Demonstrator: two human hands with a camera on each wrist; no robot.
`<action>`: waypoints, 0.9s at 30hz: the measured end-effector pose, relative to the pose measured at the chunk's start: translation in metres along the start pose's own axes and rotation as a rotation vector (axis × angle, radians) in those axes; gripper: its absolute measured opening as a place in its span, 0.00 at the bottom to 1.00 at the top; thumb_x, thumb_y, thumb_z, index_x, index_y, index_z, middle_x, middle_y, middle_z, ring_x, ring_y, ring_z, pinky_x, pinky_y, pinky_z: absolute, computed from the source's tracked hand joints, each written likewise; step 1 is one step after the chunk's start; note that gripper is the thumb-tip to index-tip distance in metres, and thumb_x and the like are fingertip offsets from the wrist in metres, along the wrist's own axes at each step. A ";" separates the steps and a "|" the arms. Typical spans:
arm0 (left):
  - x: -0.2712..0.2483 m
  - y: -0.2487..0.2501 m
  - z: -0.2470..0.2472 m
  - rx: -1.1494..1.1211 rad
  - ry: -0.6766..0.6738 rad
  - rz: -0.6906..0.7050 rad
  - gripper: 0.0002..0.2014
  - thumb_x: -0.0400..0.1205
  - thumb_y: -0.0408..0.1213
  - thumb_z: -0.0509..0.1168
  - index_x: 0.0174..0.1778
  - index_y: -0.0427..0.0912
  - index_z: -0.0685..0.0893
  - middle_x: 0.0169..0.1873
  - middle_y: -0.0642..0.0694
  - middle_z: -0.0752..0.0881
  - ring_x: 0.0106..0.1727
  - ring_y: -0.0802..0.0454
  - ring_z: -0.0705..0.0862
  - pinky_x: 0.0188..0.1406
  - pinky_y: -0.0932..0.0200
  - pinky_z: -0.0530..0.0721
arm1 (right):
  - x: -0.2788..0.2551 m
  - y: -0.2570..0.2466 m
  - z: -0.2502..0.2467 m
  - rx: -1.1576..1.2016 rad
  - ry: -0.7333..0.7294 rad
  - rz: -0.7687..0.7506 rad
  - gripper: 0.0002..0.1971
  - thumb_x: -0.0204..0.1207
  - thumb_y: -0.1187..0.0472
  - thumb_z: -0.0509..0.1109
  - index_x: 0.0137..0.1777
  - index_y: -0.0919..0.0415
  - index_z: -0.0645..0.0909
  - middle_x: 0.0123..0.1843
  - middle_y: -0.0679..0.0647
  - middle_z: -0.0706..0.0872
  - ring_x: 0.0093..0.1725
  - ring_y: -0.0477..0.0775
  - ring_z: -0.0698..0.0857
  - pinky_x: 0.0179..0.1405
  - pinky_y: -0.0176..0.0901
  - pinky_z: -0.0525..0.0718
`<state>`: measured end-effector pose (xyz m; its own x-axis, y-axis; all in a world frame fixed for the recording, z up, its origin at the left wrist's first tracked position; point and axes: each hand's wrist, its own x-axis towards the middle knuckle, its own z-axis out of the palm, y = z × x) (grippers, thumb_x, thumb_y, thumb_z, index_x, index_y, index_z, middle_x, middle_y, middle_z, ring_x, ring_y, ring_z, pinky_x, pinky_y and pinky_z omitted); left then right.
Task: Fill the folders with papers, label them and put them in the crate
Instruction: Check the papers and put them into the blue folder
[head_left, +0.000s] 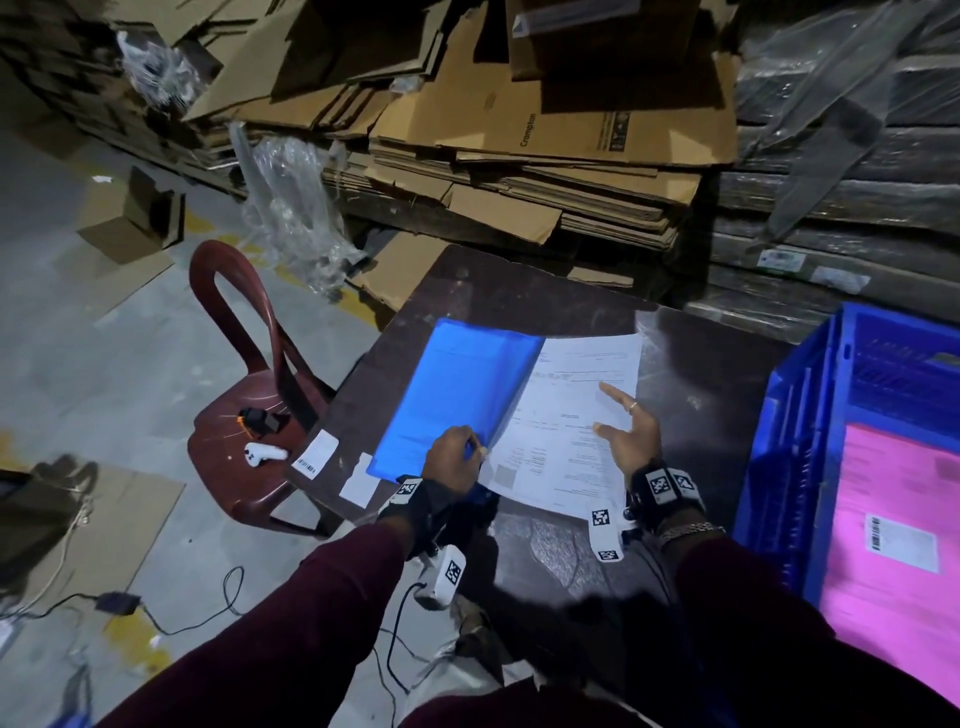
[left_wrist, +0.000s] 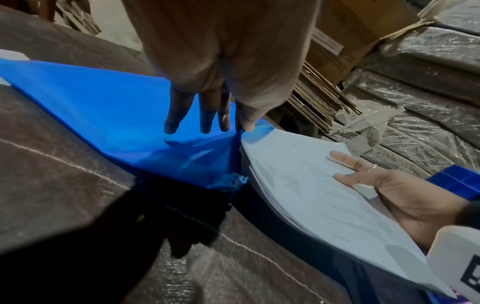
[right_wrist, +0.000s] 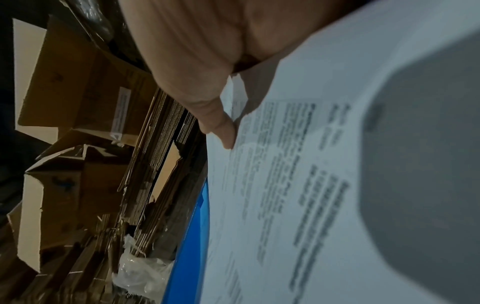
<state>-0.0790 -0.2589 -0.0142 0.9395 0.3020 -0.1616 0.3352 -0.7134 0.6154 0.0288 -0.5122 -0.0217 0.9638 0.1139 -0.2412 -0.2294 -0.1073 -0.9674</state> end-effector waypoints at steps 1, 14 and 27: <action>0.000 0.000 0.000 0.005 0.003 -0.001 0.06 0.79 0.34 0.70 0.39 0.39 0.80 0.44 0.42 0.85 0.47 0.42 0.83 0.42 0.55 0.75 | 0.000 0.001 -0.002 0.002 -0.012 -0.022 0.35 0.66 0.83 0.74 0.72 0.55 0.81 0.71 0.47 0.82 0.71 0.44 0.79 0.72 0.38 0.75; 0.000 0.005 0.005 -0.012 -0.018 -0.093 0.07 0.78 0.36 0.71 0.39 0.36 0.82 0.42 0.40 0.86 0.45 0.41 0.84 0.42 0.53 0.78 | -0.034 0.028 -0.006 -0.069 -0.029 0.008 0.28 0.66 0.82 0.73 0.66 0.65 0.85 0.63 0.55 0.87 0.65 0.58 0.85 0.61 0.28 0.81; 0.002 0.018 0.005 0.153 -0.077 -0.020 0.05 0.80 0.34 0.68 0.41 0.37 0.82 0.47 0.40 0.83 0.49 0.40 0.83 0.42 0.59 0.70 | -0.042 0.018 0.003 -0.133 0.019 -0.065 0.30 0.66 0.79 0.73 0.68 0.58 0.85 0.66 0.54 0.87 0.65 0.50 0.85 0.71 0.45 0.80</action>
<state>-0.0705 -0.2737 -0.0074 0.9331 0.2719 -0.2355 0.3555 -0.7974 0.4876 -0.0166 -0.5162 -0.0294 0.9786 0.1065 -0.1759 -0.1478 -0.2307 -0.9617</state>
